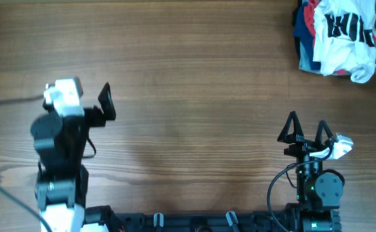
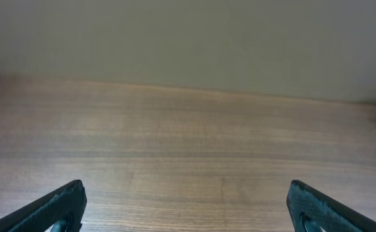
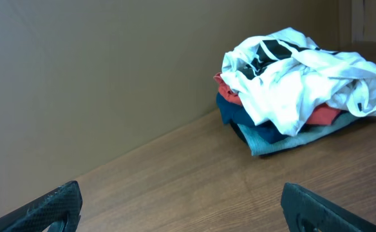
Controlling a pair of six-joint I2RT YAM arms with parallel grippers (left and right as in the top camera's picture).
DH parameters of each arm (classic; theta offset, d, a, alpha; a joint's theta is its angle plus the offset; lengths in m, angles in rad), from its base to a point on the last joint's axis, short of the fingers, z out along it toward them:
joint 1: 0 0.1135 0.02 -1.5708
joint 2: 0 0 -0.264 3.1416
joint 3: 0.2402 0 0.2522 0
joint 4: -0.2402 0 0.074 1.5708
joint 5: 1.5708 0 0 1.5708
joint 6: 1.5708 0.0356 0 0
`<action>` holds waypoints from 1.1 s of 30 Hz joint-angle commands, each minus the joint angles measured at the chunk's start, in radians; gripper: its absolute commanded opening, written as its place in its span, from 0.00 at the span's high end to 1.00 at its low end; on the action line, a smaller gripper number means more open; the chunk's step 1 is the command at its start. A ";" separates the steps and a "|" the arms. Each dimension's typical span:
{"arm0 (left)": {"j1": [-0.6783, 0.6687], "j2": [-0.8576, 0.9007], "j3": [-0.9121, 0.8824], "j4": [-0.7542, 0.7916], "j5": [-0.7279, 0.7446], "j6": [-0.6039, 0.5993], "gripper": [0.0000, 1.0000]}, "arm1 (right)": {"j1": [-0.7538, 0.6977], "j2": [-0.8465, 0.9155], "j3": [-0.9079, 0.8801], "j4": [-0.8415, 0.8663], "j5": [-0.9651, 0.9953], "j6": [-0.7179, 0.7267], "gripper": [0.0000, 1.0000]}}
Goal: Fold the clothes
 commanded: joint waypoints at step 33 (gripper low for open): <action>0.008 -0.658 -0.552 0.268 -0.127 0.017 0.00 | 0.003 -0.003 -0.013 0.003 0.010 0.010 0.00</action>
